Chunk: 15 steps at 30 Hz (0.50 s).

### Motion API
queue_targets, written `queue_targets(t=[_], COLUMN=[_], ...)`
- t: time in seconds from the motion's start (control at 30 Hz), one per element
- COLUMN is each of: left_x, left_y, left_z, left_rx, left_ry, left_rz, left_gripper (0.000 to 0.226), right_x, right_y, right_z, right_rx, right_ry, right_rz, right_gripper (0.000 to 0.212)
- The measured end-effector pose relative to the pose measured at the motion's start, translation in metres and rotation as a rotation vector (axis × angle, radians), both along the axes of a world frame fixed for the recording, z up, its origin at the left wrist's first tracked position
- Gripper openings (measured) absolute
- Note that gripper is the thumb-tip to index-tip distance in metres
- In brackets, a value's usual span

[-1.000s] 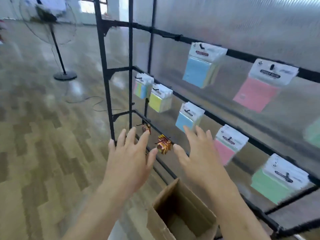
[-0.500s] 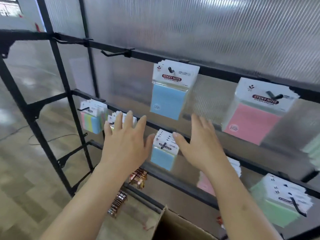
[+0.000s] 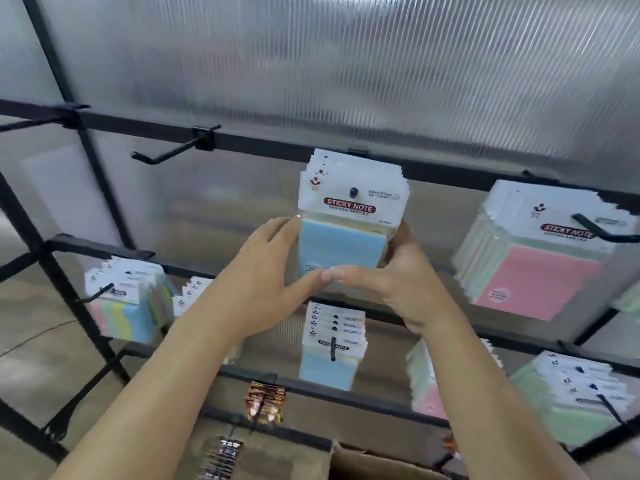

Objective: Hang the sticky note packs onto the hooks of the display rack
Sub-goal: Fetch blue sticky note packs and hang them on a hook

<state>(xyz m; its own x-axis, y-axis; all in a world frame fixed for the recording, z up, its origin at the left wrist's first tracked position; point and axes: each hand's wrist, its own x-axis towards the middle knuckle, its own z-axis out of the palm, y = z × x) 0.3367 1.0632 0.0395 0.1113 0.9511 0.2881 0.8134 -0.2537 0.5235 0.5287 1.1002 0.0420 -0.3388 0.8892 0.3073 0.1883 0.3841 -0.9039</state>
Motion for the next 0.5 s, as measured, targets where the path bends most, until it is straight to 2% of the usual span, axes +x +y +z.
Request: queue_targets(t=[0.1,0.23,0.33,0.5], left_x=[-0.006,-0.011,-0.011,-0.009], left_y=[0.002,-0.007,-0.017,-0.038], left_z=[0.004,0.013,0.016,0.013], left_rx=[-0.020,-0.079,-0.181,-0.203], left_ry=[-0.083,-0.310,-0.491,-0.732], left_rz=[-0.100,-0.240,-0.404,-0.553], left_gripper=[0.078,0.051,0.062,0.070], right_x=[-0.002,0.002,0.005,-0.004], right_y=[-0.007,-0.024,-0.042,-0.077], right_z=[0.001,0.005,0.008,0.019], right_rx=[-0.008,-0.039,-0.073,-0.109], right_ry=[-0.006,0.026,0.093,0.228], right_rz=[-0.055,-0.085,-0.043,-0.013], right_gripper=[0.081,0.078,0.075,0.096])
